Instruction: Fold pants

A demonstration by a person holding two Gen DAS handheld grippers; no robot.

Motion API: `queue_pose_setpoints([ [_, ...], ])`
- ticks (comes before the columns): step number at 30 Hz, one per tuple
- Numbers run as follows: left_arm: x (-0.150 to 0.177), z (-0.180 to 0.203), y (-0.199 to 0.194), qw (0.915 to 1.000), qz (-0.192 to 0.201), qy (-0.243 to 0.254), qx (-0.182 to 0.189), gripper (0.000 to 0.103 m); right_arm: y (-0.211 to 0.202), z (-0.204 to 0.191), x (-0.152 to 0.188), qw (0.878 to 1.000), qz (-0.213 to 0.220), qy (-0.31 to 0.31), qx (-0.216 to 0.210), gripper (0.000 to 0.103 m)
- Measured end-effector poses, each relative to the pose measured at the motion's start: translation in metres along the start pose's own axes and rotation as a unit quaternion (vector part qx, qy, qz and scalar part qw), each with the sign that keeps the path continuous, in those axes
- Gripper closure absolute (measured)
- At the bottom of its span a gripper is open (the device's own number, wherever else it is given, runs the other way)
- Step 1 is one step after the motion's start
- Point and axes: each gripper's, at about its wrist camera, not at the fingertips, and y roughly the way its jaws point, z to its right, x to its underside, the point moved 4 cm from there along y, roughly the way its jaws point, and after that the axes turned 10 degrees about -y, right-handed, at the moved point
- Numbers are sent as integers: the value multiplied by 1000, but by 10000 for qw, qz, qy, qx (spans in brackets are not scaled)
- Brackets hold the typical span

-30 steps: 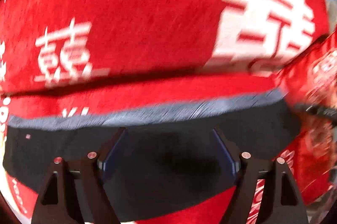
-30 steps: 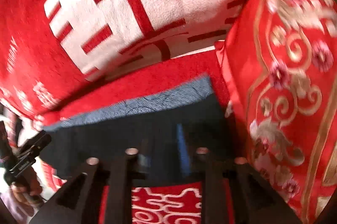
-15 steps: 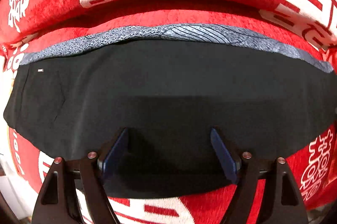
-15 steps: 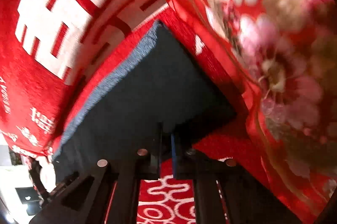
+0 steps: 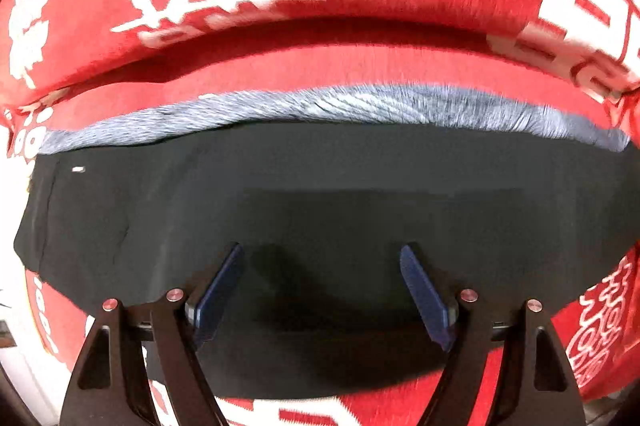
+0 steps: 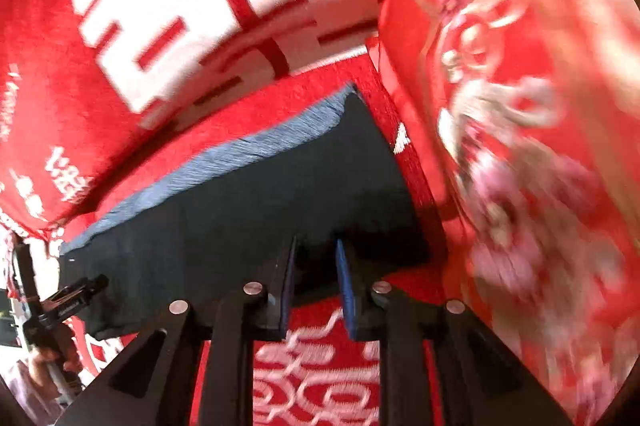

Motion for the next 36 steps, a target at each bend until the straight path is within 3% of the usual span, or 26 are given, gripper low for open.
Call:
queue_pose_setpoints([
  [2, 3, 1, 4, 9999, 91, 21, -62, 15, 29, 17, 3, 9975, -657, 258, 51, 80],
  [4, 10, -7, 3, 9999, 5, -81, 69, 15, 22, 23, 9, 9962, -479, 709, -145, 77],
  [8, 31, -17, -3, 10000, 30, 5, 81, 15, 10, 14, 33, 9970, -580, 481, 188, 76],
  [13, 47, -28, -19, 9998, -135, -71, 143, 15, -1, -16, 54, 9967, -488, 529, -373, 75],
  [17, 45, -65, -43, 9996, 29, -268, -6, 15, 1, -77, 64, 9874, -460, 417, -1455, 52],
  [20, 35, -108, -56, 9988, 201, -371, -231, 15, 13, -128, 77, 9745, -532, 227, -2168, 52],
  [23, 19, -156, -63, 9972, 409, -375, -508, 15, 31, -204, 89, 9567, -758, -90, -2809, 52],
  [26, -4, -196, -51, 9953, 508, -313, -766, 15, 57, -271, 117, 9356, -996, -40, -3386, 52],
  [29, -16, -236, -25, 9924, 583, -174, -1065, 15, 84, -316, 134, 9291, -1046, 144, -3545, 52],
  [33, -21, -273, 5, 9923, 480, -190, -1121, 15, 111, -347, 142, 9345, -973, 351, -3406, 52],
  [36, -21, -292, 15, 9960, 511, -266, -678, 7, 117, -359, 138, 9356, -707, 427, -3432, 52],
])
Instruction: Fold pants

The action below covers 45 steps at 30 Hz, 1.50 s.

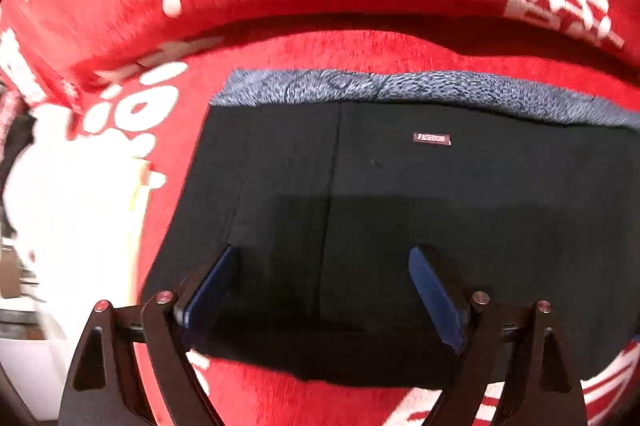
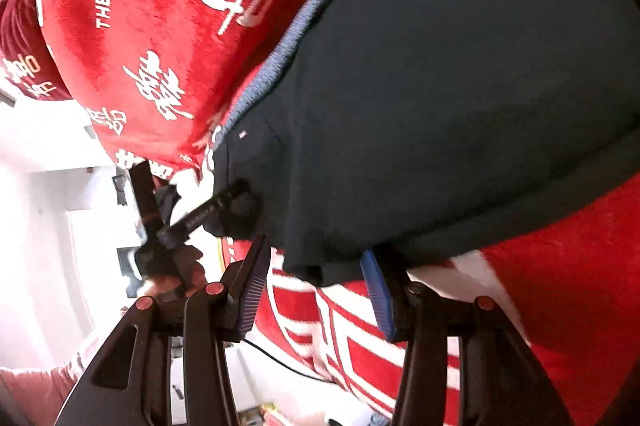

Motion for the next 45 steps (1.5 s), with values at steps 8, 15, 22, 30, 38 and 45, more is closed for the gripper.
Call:
queue_pose_setpoints([
  [8, 9, -22, -1, 9978, 21, 433, 504, 2, -8, -33, -9, 9968, 103, -385, 690, 95],
  [15, 17, -26, -5, 9981, 45, 485, 387, 2, -4, -15, 14, 9926, -226, -310, 1155, 86],
  [22, 23, 40, -54, 9923, 200, 844, 885, 2, -96, -14, -3, 9659, -40, -927, 2418, 82],
  [30, -1, 185, -41, 9913, 204, 669, 1119, 2, -137, 20, -126, 9432, 255, -1539, 2934, 82],
  [38, -27, 206, -6, 9974, 291, -117, 651, 0, -133, 80, -180, 9197, 163, -1946, 3405, 90],
  [45, -16, 205, -42, 9986, 439, 256, 128, 0, -259, 119, -164, 8951, 658, -1471, 4158, 82],
])
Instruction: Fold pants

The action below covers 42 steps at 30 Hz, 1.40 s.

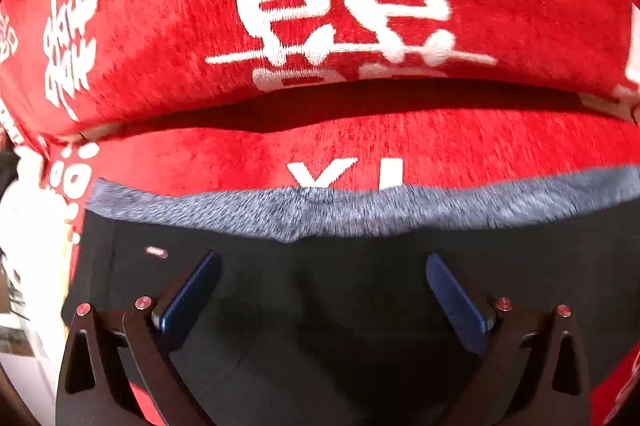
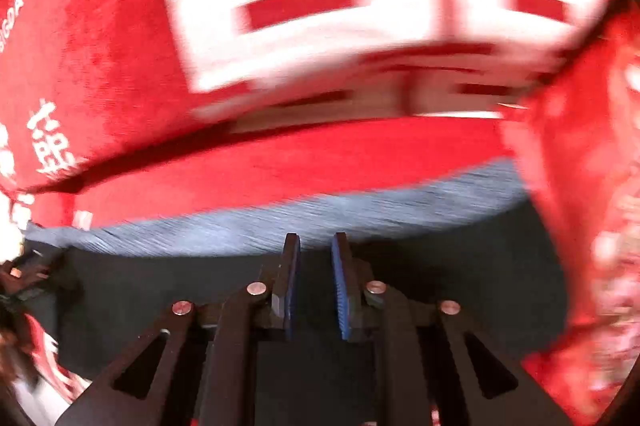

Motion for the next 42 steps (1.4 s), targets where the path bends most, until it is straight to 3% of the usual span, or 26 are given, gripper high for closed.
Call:
queue_pose_setpoints([
  [3, 9, 3, 22, 9990, -339, 14, -282, 0, 15, 54, 29, 9975, -547, 105, 427, 77],
  [4, 8, 1, 27, 9993, -308, -142, -185, 0, 14, 69, 34, 9982, -432, 303, 298, 77],
  [6, 4, 0, 28, 9988, -339, -232, -263, 0, -3, 91, 39, 9958, -304, 742, 437, 76],
  [9, 4, 3, 16, 9974, -345, -16, -633, 0, -29, 99, 55, 9905, -138, 1366, 45, 63],
  [11, 10, 2, 1, 9973, -389, -61, -614, 0, -44, 99, 76, 9852, -208, 1696, -119, 61],
  [16, 45, -30, -17, 9930, -595, -630, -807, 0, -46, 97, 106, 9736, -411, 2247, -23, 61],
  [18, 62, -43, -9, 9886, -837, -889, -887, 0, -37, 112, 109, 9693, -447, 2417, 19, 66],
  [19, 72, -48, -2, 9865, -936, -937, -960, 0, -35, 115, 107, 9677, -383, 2490, -71, 88],
  [20, 77, -48, 3, 9866, -948, -884, -991, 0, -33, 118, 103, 9685, -355, 2462, -104, 91],
  [23, 87, -42, 1, 9914, -573, -602, -1014, 0, -27, 123, 105, 9740, -587, 2158, 353, 91],
  [26, 82, -42, -3, 9910, -731, -386, -1055, 0, -29, 128, 118, 9707, -899, 2136, 640, 89],
  [28, 83, -47, -7, 9889, -932, -492, -1052, 0, -36, 122, 128, 9686, -972, 2255, 404, 84],
  [32, 98, -70, -27, 9846, -1072, -1013, -941, 0, -51, 88, 139, 9703, -1013, 2184, -231, 62],
  [36, 113, -72, -28, 9844, -1091, -984, -970, 0, -55, 36, 142, 9782, -1059, 1643, -694, 61],
  [42, 115, -62, -27, 9878, -949, -319, -1194, 0, -47, -8, 147, 9704, -1244, 1613, -1299, 61],
])
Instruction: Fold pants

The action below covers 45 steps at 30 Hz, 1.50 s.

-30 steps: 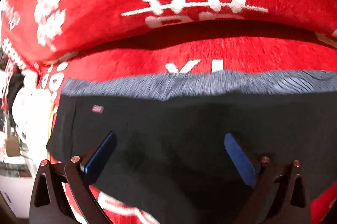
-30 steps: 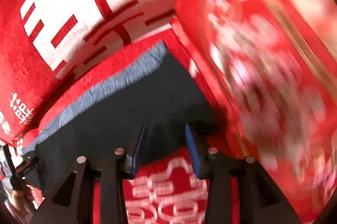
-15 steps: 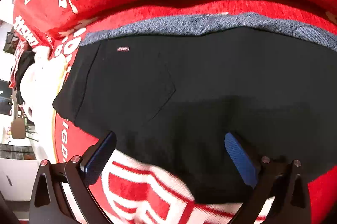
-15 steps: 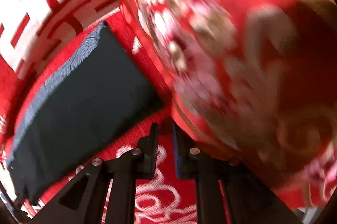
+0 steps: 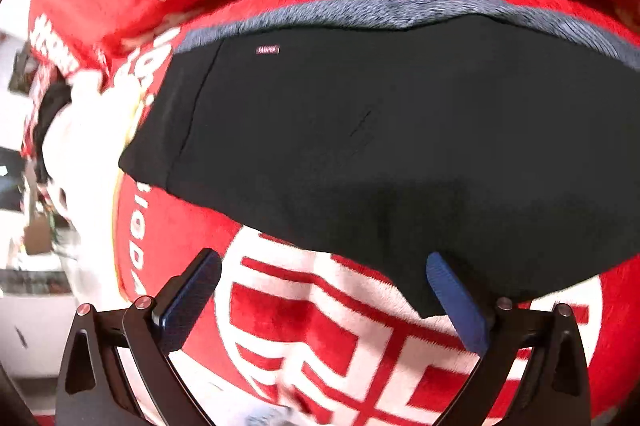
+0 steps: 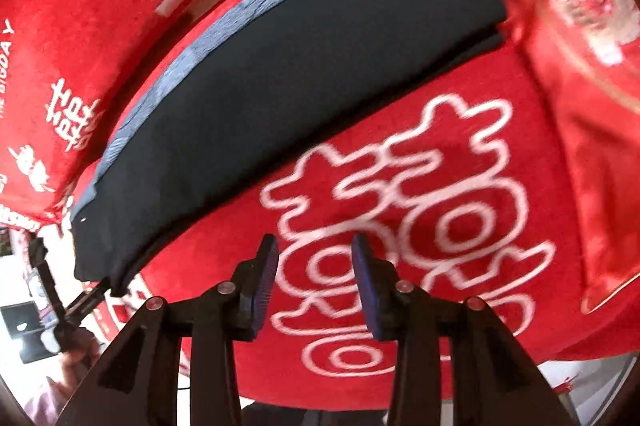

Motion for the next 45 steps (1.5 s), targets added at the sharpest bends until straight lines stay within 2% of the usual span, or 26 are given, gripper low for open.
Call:
queue_pose_setpoints([
  [2, -2, -1, -6, 9999, -131, 5, -28, 0, 1, -6, 3, 9999, -21, -33, -127, 61],
  [7, -3, 19, -35, 9985, -255, -159, 461, 0, 11, -17, 4, 9995, -27, 26, -315, 59],
  [14, -8, 102, -69, 9938, -45, 260, 1076, 0, 23, -5, -8, 9985, 91, 150, -527, 58],
  [17, -12, 142, -79, 9886, -73, 373, 1460, 0, 18, 9, -15, 9967, 351, 289, -669, 58],
  [20, -20, 178, -89, 9848, 73, 496, 1665, 0, 17, 24, -28, 9932, 624, 526, -828, 54],
  [24, -28, 215, -94, 9806, 158, 555, 1874, 0, 19, 46, -41, 9869, 938, 864, -993, 53],
  [27, -31, 236, -89, 9812, 249, 641, 1806, 0, 16, 54, -48, 9844, 1157, 856, -1015, 53],
  [30, -30, 251, -75, 9840, 110, 710, 1633, 0, 15, 56, -50, 9830, 1240, 855, -1047, 53],
  [34, -32, 253, -67, 9834, -9, 574, 1722, 0, 14, 63, -50, 9763, 1450, 1081, -1189, 53],
  [38, -35, 256, -69, 9832, 50, 694, 1685, 0, 14, 75, -47, 9666, 1587, 1412, -1437, 53],
  [45, -35, 259, -68, 9840, 12, 608, 1677, 0, 15, 70, -50, 9724, 1445, 1273, -1317, 53],
])
